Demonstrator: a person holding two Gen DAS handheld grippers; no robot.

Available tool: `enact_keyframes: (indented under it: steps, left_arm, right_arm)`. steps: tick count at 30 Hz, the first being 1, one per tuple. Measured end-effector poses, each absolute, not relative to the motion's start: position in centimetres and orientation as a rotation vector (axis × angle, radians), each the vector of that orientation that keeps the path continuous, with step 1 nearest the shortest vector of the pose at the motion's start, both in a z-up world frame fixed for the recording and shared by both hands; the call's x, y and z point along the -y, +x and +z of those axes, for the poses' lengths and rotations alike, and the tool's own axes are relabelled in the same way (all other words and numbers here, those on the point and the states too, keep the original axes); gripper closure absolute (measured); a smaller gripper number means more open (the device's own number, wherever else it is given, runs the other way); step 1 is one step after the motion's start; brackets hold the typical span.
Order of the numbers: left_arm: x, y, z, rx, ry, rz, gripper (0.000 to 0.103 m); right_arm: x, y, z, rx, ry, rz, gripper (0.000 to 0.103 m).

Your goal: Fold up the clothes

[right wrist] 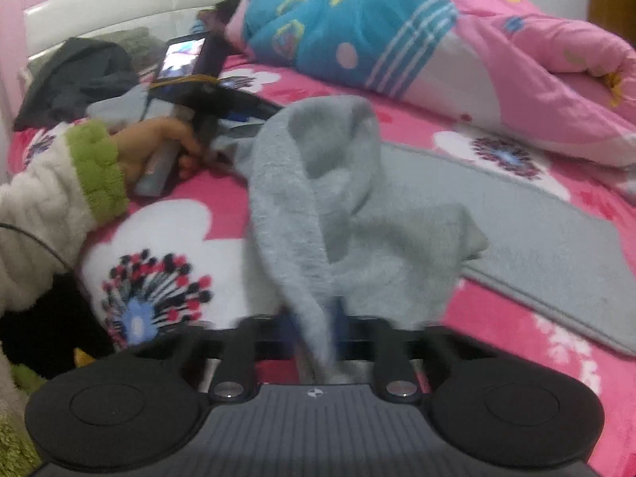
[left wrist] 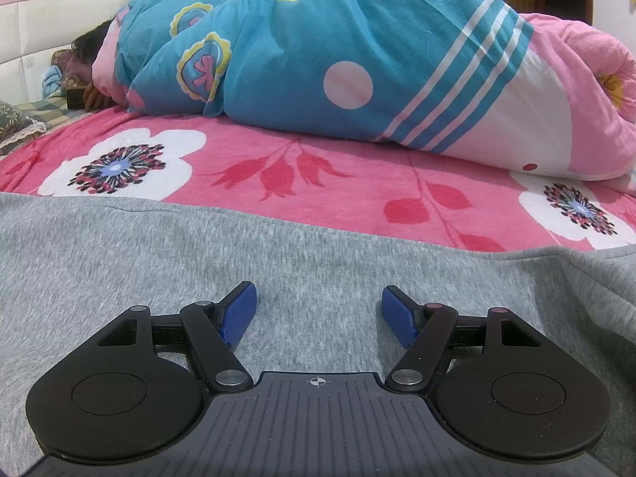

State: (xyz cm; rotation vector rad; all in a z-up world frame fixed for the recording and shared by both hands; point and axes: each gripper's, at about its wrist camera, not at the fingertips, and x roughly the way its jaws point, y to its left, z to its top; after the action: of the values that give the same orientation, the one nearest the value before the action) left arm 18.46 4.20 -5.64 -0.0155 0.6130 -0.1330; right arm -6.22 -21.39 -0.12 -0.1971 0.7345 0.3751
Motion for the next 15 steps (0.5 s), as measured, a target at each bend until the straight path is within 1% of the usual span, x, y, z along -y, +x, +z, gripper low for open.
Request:
enact_keyframes:
  steps: [1, 5, 7, 11, 15]
  left_arm:
    - [-4.2, 18.5, -5.6, -0.613, -0.015, -0.133, 0.033]
    - [-4.2, 18.5, -5.6, -0.613, -0.015, -0.132, 0.033]
    - [-4.2, 18.5, -5.6, -0.613, -0.015, -0.132, 0.033]
    - [-4.2, 18.5, -5.6, -0.613, -0.014, -0.132, 0.033]
    - [-4.2, 18.5, -5.7, -0.613, -0.013, -0.131, 0.033]
  right_arm:
    - [21.9, -6.4, 0.8, -0.695, -0.195, 0.348, 0.097]
    - [25.0, -5.7, 5.3, -0.560, -0.152, 0.242, 0.097]
    - [26.9, -4.3, 7.3, -0.524, -0.153, 0.188, 0.097]
    - [31.8, 0.0, 10.2, -0.517, -0.095, 0.069, 0.097]
    - [37.7, 4.5, 10.7, -0.587, 0.015, -0.042, 0.098]
